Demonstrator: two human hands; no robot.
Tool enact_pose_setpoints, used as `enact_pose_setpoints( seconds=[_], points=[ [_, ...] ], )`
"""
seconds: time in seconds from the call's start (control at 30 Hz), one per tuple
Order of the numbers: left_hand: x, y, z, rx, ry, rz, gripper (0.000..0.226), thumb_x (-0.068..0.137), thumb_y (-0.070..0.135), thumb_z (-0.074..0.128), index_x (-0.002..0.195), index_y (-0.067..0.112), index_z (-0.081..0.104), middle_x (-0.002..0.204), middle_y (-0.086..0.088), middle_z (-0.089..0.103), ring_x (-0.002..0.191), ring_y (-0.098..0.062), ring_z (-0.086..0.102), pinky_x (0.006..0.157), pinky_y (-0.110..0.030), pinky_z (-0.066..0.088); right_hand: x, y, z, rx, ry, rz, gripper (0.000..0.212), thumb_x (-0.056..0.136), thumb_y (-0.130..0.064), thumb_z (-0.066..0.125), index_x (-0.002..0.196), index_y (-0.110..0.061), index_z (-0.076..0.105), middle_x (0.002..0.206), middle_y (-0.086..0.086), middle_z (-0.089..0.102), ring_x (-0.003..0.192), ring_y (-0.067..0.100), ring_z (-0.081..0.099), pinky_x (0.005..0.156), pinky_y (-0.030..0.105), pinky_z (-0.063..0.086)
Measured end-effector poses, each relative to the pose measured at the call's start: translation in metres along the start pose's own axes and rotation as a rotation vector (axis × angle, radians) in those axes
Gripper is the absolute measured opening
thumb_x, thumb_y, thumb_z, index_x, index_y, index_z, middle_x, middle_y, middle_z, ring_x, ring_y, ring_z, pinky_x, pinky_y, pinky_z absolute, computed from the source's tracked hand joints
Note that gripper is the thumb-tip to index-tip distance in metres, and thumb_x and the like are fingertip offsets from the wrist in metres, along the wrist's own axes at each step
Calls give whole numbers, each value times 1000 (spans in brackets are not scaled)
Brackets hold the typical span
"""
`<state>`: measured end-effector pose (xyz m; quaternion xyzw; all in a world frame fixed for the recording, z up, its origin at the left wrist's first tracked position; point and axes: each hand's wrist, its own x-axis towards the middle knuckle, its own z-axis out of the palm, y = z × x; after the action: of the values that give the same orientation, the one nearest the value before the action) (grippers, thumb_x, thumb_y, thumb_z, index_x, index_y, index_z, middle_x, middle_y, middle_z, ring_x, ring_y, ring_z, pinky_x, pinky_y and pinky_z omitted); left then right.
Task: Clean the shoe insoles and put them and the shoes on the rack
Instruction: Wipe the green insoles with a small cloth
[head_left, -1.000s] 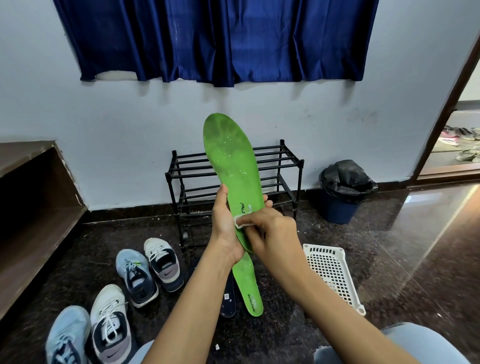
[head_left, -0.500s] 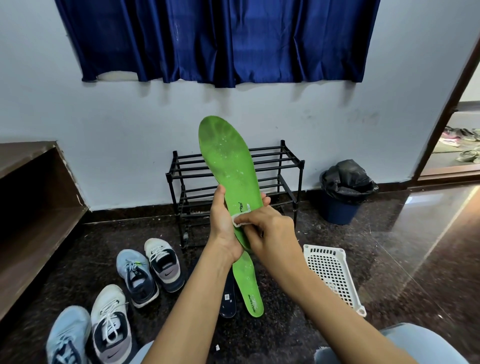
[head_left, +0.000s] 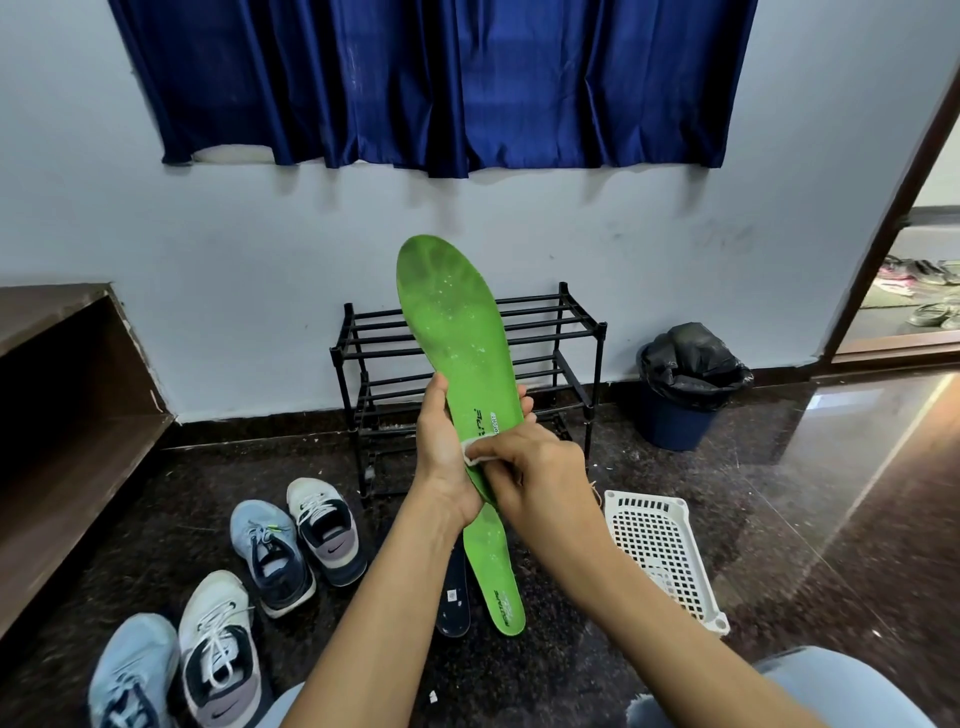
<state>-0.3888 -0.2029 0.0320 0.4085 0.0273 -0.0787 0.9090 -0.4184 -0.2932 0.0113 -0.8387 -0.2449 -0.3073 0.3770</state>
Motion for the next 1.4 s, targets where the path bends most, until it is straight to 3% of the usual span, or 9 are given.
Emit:
enact_pose_setpoints(
  seconds=[0.37,0.47,0.57,0.67,0.8,1.03,1.17,1.3,1.4],
  points=[
    [-2,-3,2,16,4,-18,78,98,58,25,81,3,77,88,-15,72,80,-23,70,74,-31,56,5,2,0,12,67,16,21,69,-1,60,80,-11,75,78,3,72,74,21,67,75,23,46],
    [0,0,-1,4,25,26,76,99,58,26,90,0,74,91,-18,72,79,-25,70,79,-35,56,-2,-2,2,8,28,-4,21,68,-1,61,81,-12,74,79,2,72,74,20,66,74,20,45],
    [-2,-3,0,25,25,18,79,98,59,25,76,5,78,85,-15,73,78,-23,70,77,-33,55,4,-2,2,-1,37,1,20,68,-1,59,78,-11,74,76,2,71,72,21,66,73,21,44],
    [-4,-6,3,17,8,-5,76,98,59,25,84,3,74,87,-14,72,81,-24,68,80,-33,52,12,1,-1,-5,86,15,21,67,1,59,76,-10,74,74,3,71,70,21,66,74,21,45],
    [-4,-4,3,7,0,-13,79,98,58,26,73,5,78,86,-14,72,80,-23,69,75,-31,56,6,1,0,4,81,19,22,68,0,60,80,-12,74,78,2,72,74,19,66,76,18,44],
    [-5,-3,2,17,17,26,76,99,56,25,77,6,78,88,-15,73,83,-24,69,77,-33,55,8,-2,1,-25,47,9,21,67,-1,58,77,-11,74,75,2,71,70,21,66,74,19,42],
    [-7,-7,7,7,2,-6,71,99,55,25,93,2,71,91,-16,72,81,-24,69,79,-31,54,15,1,-2,-13,133,23,21,66,2,60,76,-9,74,74,3,72,69,21,67,75,23,46],
    [-7,-4,4,26,19,6,80,98,58,24,72,7,79,84,-13,73,76,-21,71,73,-30,56,4,-1,1,-10,105,20,23,66,0,61,80,-11,75,77,2,72,72,19,66,76,20,45],
    [-8,-3,4,25,32,7,76,99,57,25,80,4,75,86,-13,73,81,-23,70,73,-30,56,3,-3,3,-28,81,19,22,67,-1,60,80,-12,75,76,2,71,72,19,66,75,16,42]
  ],
)
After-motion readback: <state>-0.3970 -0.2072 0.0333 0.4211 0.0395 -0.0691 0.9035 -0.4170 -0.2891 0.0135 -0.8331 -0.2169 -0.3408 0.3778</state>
